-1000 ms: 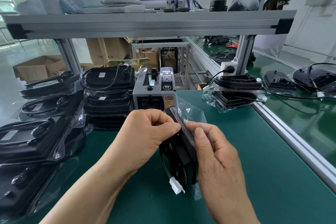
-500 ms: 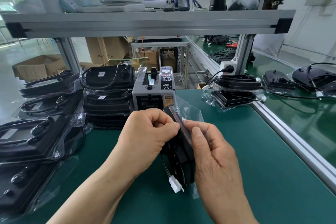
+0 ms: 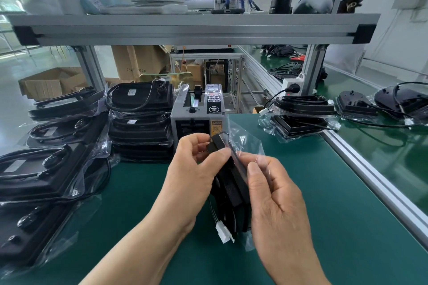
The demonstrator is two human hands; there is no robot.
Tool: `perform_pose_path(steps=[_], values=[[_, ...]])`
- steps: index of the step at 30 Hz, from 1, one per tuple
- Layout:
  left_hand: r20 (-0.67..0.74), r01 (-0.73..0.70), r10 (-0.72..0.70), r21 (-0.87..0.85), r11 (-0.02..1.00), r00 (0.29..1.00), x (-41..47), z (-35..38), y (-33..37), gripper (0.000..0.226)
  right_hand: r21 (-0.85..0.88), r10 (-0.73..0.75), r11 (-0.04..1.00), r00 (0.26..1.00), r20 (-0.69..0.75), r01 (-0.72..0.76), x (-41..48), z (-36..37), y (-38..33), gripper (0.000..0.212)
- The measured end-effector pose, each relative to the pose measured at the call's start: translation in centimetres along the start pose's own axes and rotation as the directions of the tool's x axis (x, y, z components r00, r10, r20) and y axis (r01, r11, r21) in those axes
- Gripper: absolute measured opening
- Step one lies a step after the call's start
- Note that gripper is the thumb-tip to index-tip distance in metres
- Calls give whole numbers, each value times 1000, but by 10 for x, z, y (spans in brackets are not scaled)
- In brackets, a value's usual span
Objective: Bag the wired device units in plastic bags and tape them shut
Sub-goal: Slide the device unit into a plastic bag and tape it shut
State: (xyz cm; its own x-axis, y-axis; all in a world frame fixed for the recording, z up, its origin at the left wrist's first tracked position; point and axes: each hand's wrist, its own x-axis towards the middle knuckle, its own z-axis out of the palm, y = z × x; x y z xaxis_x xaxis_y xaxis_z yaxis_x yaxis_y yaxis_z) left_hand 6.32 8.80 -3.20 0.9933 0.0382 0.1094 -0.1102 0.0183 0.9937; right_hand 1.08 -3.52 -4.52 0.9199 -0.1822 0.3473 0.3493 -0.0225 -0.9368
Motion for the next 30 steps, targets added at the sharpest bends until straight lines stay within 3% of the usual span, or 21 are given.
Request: perform_pose_path(steps=[3,7,12,15,18,23,27,30], values=[[165,0,3,-18,1000,986,-3,-1,-5,51,-12,2,1000,1000,-4,-2,-1,-1,0,28],[289,-26,23,6,1000,957,-1,-8,-5,53,1,14,1000,999,-34,-14,-7,1,0,30],[366,44,1,-114,992,931,3,-16,-3,51,21,-57,998,993,-102,60,-15,9,8,21],[444,96,10,-216,972,896,0,-18,-5,54,7,-47,999,987,-155,49,-18,11,15,28],[407,74,35,-249,966,913,-5,-16,-9,61,54,-27,998,986,-164,36,-21,10,20,30],[259,-196,206,-64,979,944,-4,-15,-14,66,328,50,944,998,-43,-33,-21,7,20,25],[236,-401,353,206,892,905,-8,-10,-27,65,165,98,983,991,-90,-83,-14,-1,21,31],[256,-542,481,295,787,838,-16,-8,-42,64,-19,98,995,987,-131,-101,-9,-7,27,30]])
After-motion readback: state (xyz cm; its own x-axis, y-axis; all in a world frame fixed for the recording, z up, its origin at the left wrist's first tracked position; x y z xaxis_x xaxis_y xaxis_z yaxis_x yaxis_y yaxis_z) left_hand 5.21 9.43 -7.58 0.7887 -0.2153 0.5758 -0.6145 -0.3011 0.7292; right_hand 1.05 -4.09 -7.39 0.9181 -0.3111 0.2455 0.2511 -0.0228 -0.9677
